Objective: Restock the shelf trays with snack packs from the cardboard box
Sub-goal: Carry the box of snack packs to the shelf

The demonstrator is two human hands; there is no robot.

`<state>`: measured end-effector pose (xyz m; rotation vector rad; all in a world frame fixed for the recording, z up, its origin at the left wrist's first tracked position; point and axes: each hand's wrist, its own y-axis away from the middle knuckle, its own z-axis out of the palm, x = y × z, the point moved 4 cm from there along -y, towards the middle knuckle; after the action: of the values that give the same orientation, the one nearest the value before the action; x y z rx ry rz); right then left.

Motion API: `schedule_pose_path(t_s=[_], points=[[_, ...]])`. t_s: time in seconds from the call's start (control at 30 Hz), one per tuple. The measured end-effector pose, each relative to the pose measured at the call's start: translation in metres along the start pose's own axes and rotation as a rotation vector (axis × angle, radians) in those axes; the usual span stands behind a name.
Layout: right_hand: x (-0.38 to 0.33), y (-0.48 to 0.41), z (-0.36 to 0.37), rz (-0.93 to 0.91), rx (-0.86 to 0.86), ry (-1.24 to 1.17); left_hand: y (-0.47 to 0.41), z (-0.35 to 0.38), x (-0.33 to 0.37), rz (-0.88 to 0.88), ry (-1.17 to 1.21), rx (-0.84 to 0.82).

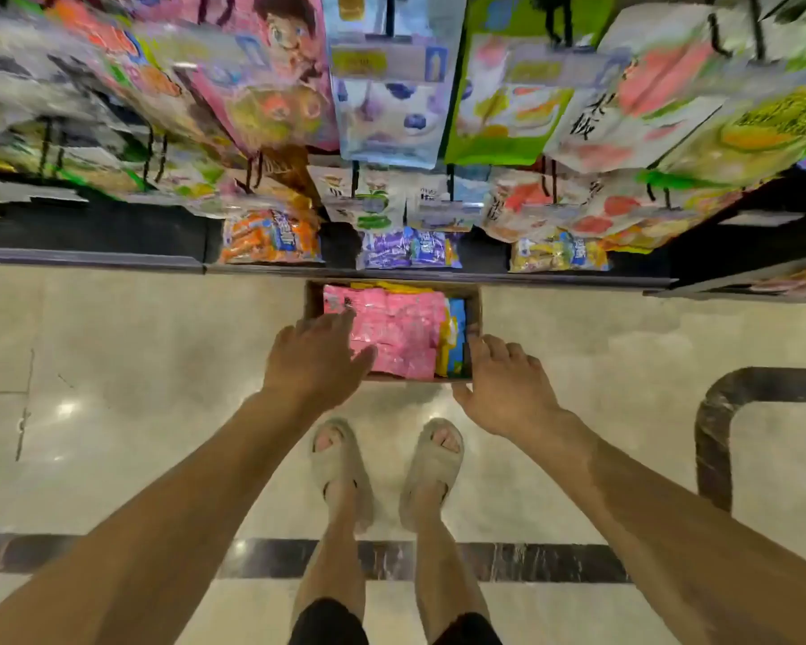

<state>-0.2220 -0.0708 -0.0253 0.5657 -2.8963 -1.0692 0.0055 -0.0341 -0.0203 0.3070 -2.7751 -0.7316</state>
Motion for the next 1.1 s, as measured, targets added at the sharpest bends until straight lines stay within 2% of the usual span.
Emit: schedule_pose_path(t_s=[0.2,0.37,0.5,0.63,0.8,0.97,1.1], points=[[0.033,-0.091,0.086,0.128,0.114,-0.362,-0.062,0.101,-0.065,-0.102,0.203,0.048],[0.064,-0.160,0.152,0.240,0.134,-0.551,-0.106,0.163,-0.109,-0.244,0.213,0.144],[0.087,-0.198,0.186,0.364,0.180,-0.615,-0.140,0.212,-0.153,-0.416,0.307,0.130],[0.110,-0.236,0.223,0.517,0.213,-0.788,-0.172,0.256,-0.175,-0.467,0.324,0.076],[0.123,-0.264,0.263,0.434,0.251,-0.921,-0.196,0.289,-0.176,-0.423,0.462,0.094],[0.128,-0.268,0.279,0.328,0.368,-0.804,-0.199,0.307,-0.187,-0.421,0.477,0.188],[0.125,-0.264,0.277,0.292,0.416,-0.768,-0.196,0.304,-0.187,-0.403,0.501,0.197]])
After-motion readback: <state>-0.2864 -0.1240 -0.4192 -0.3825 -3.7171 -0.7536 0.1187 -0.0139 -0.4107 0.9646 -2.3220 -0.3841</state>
